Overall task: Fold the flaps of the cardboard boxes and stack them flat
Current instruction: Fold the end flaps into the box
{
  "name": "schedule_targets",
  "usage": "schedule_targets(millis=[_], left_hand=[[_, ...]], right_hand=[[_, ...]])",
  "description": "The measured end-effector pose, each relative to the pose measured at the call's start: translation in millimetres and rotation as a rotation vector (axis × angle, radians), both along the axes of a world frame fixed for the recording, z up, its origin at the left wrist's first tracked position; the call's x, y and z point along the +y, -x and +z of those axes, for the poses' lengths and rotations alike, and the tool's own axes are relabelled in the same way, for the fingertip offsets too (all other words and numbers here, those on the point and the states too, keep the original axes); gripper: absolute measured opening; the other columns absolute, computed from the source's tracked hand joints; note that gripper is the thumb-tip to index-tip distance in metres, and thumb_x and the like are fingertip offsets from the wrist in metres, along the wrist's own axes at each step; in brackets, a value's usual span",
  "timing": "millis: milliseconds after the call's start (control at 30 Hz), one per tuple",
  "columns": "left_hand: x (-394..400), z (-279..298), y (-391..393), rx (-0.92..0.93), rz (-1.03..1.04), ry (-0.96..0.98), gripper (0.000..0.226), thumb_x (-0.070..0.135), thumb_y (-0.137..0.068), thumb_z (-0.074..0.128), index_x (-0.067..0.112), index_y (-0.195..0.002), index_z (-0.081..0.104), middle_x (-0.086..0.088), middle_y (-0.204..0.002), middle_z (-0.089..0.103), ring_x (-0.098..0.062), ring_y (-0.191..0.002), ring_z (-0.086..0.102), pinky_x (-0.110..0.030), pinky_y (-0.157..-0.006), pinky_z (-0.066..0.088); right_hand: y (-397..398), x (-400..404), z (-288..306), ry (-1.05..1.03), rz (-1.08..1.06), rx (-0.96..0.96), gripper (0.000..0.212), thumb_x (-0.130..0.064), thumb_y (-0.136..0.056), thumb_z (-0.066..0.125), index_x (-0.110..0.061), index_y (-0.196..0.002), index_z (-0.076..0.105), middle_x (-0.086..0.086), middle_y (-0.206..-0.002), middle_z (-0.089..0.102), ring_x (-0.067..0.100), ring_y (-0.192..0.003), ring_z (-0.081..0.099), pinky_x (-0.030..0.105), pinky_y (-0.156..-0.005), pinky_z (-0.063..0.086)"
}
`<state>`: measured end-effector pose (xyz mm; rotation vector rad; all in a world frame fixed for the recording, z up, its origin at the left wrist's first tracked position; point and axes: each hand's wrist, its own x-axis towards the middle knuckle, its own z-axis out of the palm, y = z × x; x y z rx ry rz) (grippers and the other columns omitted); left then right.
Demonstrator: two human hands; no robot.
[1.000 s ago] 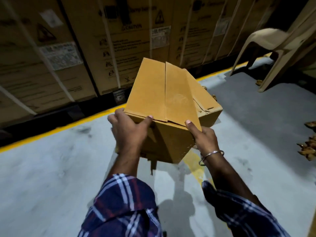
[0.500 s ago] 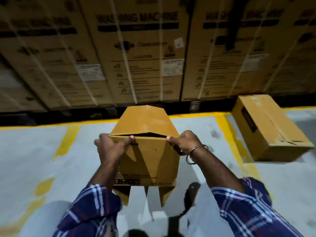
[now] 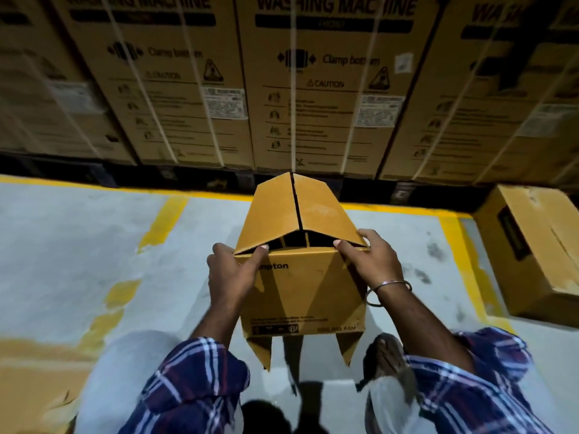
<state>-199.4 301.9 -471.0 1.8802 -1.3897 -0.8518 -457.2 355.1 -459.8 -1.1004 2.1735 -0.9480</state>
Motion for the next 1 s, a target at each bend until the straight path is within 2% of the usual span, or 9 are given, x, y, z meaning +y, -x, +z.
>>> schedule_targets(millis=[133, 233, 300, 400, 533, 600, 733, 867, 1000], left_hand=[[3, 4, 12, -0.107, -0.010, 0.058, 0.059, 0.071, -0.087, 0.063, 0.016, -0.100, 0.044, -0.006, -0.099, 0.053, -0.025, -0.085, 0.057, -0.033, -0.058, 0.037], [3, 5, 15, -0.104, -0.010, 0.099, 0.051, 0.067, -0.095, 0.052, 0.017, -0.090, 0.044, -0.007, -0.088, 0.057, -0.022, -0.073, 0.054, -0.032, -0.054, 0.031], [5, 4, 17, -0.050, 0.005, 0.095, 0.051, 0.065, -0.099, 0.046, 0.018, -0.081, 0.041, -0.007, -0.080, 0.056, -0.022, -0.070, 0.052, -0.033, -0.056, 0.033], [8, -2, 17, 0.032, 0.053, 0.087, 0.056, 0.067, -0.101, 0.038, 0.016, -0.077, 0.042, -0.008, -0.077, 0.053, -0.025, -0.071, 0.050, -0.036, -0.061, 0.036], [6, -6, 12, 0.185, 0.242, 0.064, 0.062, 0.071, -0.101, 0.030, 0.018, -0.081, 0.055, -0.008, -0.087, 0.063, -0.032, -0.085, 0.059, -0.048, -0.079, 0.050], [3, -8, 12, 0.288, 0.356, -0.016, 0.057, 0.066, -0.103, 0.031, 0.020, -0.082, 0.056, -0.007, -0.090, 0.063, -0.034, -0.090, 0.061, -0.052, -0.088, 0.053], [2, -13, 10, 0.550, 0.491, -0.105, 0.043, 0.056, -0.100, 0.041, 0.021, -0.082, 0.058, -0.007, -0.091, 0.068, -0.032, -0.088, 0.067, -0.053, -0.088, 0.057], [-3, -21, 10, 0.729, 0.538, -0.108, 0.030, 0.045, -0.095, 0.050, 0.019, -0.106, 0.059, -0.010, -0.104, 0.071, -0.031, -0.089, 0.070, -0.052, -0.083, 0.058], [1, -26, 16, 0.843, 0.611, -0.112, 0.031, 0.036, -0.098, 0.054, 0.018, -0.123, 0.054, -0.005, -0.097, 0.069, -0.024, -0.080, 0.069, -0.036, -0.064, 0.054]], right_hand=[[7, 4, -5, 0.036, -0.018, -0.005, 0.072, -0.067, -0.080, 0.072, -0.024, -0.136, 0.058, 0.004, -0.131, 0.061, 0.028, -0.119, 0.058, 0.039, -0.090, 0.049], [9, 6, -6, 0.091, -0.064, -0.018, 0.058, -0.062, -0.083, 0.073, -0.017, -0.119, 0.066, 0.002, -0.113, 0.068, 0.025, -0.105, 0.062, 0.036, -0.079, 0.049], [11, 7, -7, 0.137, -0.121, -0.049, 0.045, -0.060, -0.087, 0.069, -0.016, -0.098, 0.068, 0.000, -0.092, 0.068, 0.021, -0.088, 0.063, 0.034, -0.069, 0.047], [11, 8, -5, 0.158, -0.201, -0.124, 0.050, -0.059, -0.096, 0.057, -0.015, -0.072, 0.054, 0.000, -0.069, 0.055, 0.019, -0.067, 0.051, 0.033, -0.057, 0.035], [11, 8, -4, 0.159, -0.354, -0.320, 0.055, -0.050, -0.103, 0.049, -0.013, -0.063, 0.043, 0.003, -0.063, 0.044, 0.023, -0.062, 0.042, 0.034, -0.058, 0.028], [15, 6, -13, 0.201, -0.478, -0.502, 0.050, -0.045, -0.104, 0.051, -0.013, -0.066, 0.044, 0.006, -0.068, 0.048, 0.027, -0.068, 0.047, 0.036, -0.064, 0.034], [19, 6, -32, 0.265, -0.683, -0.752, 0.024, -0.038, -0.090, 0.069, -0.020, -0.094, 0.054, 0.013, -0.106, 0.065, 0.035, -0.094, 0.064, 0.050, -0.081, 0.053], [27, 7, -30, 0.354, -0.845, -0.784, 0.068, -0.025, -0.079, 0.080, -0.022, -0.128, 0.034, 0.007, -0.100, 0.056, 0.030, -0.084, 0.065, 0.047, -0.078, 0.059], [36, 6, -36, 0.389, -0.937, -0.806, 0.069, -0.018, -0.084, 0.079, -0.016, -0.135, 0.032, 0.008, -0.107, 0.053, 0.029, -0.082, 0.062, 0.042, -0.071, 0.057]])
